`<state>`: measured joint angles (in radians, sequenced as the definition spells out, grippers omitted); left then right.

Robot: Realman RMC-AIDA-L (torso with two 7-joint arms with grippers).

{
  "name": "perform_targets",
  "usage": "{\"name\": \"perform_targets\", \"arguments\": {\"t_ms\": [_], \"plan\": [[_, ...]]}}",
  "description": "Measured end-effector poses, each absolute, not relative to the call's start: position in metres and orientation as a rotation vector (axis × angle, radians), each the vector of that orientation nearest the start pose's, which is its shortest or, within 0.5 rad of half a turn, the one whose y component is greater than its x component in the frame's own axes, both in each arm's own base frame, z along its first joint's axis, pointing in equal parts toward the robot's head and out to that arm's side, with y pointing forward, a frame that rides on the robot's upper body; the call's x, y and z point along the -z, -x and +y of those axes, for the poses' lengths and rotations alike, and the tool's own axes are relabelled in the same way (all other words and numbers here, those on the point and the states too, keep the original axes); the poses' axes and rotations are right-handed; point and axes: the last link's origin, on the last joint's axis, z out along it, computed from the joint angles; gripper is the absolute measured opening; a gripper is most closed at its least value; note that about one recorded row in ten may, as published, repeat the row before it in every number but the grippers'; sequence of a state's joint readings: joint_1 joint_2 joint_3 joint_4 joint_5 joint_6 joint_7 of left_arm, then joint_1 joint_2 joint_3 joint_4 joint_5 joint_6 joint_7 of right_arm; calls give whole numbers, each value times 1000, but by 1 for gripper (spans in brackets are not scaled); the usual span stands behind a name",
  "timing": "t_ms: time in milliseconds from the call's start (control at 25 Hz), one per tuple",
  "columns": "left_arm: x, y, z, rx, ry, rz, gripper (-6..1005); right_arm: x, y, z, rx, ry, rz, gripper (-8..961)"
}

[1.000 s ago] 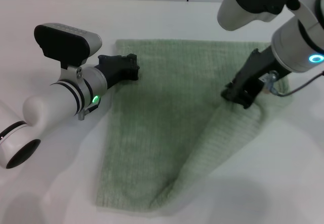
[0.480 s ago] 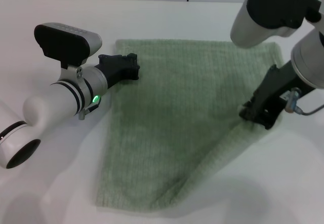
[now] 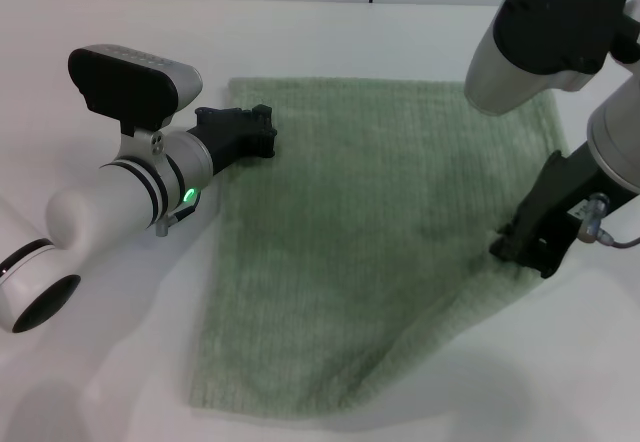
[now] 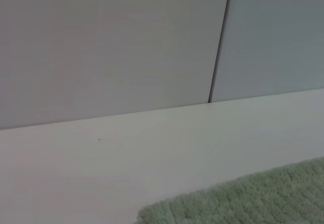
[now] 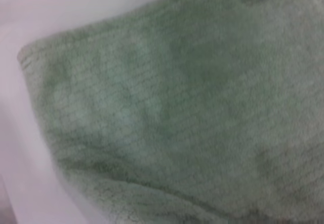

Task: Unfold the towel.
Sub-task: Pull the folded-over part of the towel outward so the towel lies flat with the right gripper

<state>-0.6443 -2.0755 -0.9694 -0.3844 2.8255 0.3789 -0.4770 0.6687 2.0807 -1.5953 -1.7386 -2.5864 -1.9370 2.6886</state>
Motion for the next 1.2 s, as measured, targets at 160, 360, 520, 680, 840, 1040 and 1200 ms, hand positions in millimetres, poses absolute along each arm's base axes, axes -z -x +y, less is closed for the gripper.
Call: {"name": "perform_targets", "arguments": {"t_ms": [160, 360, 520, 680, 840, 1040, 1200], "plan": [[103, 263, 391, 380, 2085, -834, -1, -8, -101, 296, 793, 2747, 573, 96], [103, 263, 391, 380, 2085, -833, -2, -4, -105, 294, 837, 2757, 578, 100], [103, 263, 391, 381, 2085, -833, -2, 4, -111, 292, 912, 2771, 583, 103], [103, 263, 391, 381, 2085, -834, -1, 13, -116, 289, 989, 2782, 580, 107], [103, 263, 391, 381, 2085, -834, -1, 13, -117, 291, 1000, 2764, 573, 110], [103, 263, 391, 380, 2084, -834, -2, 14, -117, 292, 994, 2761, 563, 114], [103, 263, 391, 381, 2085, -834, -2, 15, -116, 293, 1002, 2771, 530, 117]]}}
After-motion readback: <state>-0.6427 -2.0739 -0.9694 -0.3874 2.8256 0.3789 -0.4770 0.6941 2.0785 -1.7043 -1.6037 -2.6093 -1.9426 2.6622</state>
